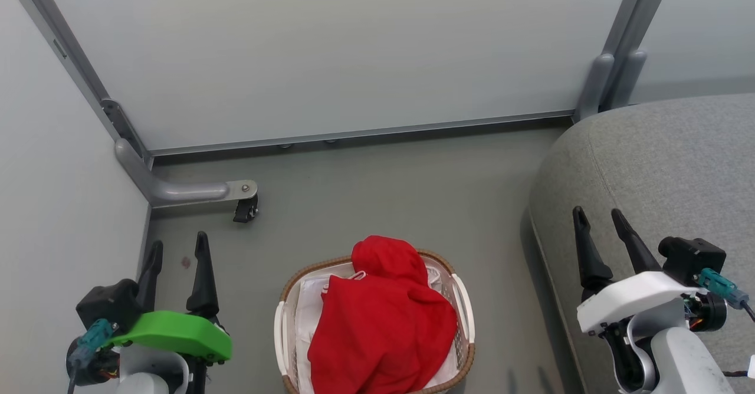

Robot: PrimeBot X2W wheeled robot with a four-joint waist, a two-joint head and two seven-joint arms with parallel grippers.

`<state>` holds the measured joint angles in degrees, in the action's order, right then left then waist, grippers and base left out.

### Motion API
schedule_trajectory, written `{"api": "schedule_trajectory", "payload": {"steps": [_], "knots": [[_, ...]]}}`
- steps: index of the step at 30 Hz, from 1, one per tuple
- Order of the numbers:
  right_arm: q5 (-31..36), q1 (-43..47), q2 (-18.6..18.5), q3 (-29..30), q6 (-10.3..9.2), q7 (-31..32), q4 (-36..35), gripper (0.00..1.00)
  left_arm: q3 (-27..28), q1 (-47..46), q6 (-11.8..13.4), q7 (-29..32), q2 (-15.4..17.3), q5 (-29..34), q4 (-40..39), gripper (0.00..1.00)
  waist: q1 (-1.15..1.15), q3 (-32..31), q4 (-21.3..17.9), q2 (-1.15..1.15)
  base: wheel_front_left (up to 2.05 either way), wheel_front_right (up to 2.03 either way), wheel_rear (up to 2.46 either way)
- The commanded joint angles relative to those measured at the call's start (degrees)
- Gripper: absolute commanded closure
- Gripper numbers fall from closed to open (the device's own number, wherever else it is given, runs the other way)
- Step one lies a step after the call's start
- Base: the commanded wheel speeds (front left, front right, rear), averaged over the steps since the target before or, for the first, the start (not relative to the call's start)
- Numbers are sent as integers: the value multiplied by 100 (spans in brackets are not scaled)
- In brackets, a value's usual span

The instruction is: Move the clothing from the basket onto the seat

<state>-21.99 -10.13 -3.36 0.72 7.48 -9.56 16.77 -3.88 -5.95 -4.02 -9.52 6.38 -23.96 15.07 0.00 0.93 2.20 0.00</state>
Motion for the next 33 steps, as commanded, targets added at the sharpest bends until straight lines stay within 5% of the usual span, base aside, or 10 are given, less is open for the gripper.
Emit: {"api": "schedule_trajectory", "payload": {"steps": [1,12,28,33], "knots": [[183,-82,-21,28,1,-53,-52,0,-28,-61,21,-57,57,167,-62,0,0,0,1,0,0,0,0],[809,-202,20,14,1,-197,148,0,-156,-153,-115,-197,-78,660,68,0,0,348,-17,0,0,0,0],[1600,-1199,38,-264,1,-381,-394,0,-700,-1294,-346,-387,-223,877,850,0,0,2050,-419,0,0,0,0],[1766,-1552,39,-387,1,-439,-722,0,-1080,-1862,-348,-442,9,604,1272,0,0,2678,-632,0,0,0,0]]}}
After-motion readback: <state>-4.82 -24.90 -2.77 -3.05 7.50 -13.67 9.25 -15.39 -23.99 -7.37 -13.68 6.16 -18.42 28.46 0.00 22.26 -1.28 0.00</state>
